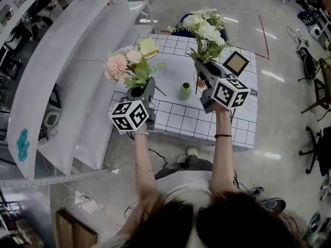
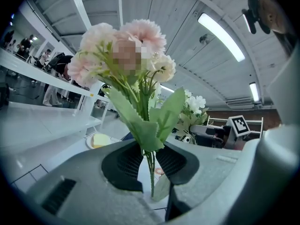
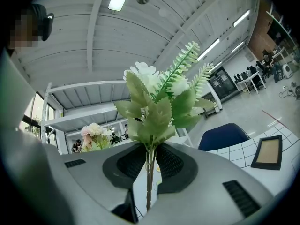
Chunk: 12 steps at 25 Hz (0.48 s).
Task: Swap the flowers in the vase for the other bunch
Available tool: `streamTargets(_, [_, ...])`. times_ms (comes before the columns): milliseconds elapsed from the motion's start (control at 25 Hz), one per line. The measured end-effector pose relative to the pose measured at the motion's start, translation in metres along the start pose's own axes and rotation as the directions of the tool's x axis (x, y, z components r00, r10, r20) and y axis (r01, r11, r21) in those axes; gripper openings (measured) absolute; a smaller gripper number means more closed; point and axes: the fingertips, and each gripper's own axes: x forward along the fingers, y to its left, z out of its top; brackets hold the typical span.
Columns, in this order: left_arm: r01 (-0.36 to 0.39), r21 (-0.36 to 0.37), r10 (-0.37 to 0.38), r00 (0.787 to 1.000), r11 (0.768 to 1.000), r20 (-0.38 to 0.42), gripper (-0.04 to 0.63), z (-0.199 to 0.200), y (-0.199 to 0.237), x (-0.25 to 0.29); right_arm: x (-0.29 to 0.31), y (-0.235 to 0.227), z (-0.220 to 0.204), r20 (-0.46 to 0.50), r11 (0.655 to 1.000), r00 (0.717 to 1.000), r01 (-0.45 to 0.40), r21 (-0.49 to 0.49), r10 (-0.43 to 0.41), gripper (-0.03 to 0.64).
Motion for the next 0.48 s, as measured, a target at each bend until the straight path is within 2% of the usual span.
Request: streamTargets(480, [-0.033,-0.019,0.033,0.999,0.999,-0.010,0.077,-0.008,0.008,0.005,0.028,0.006,-0.004,-0.003,0.996,0.997,-0.078,-0.038,0.078,0.064])
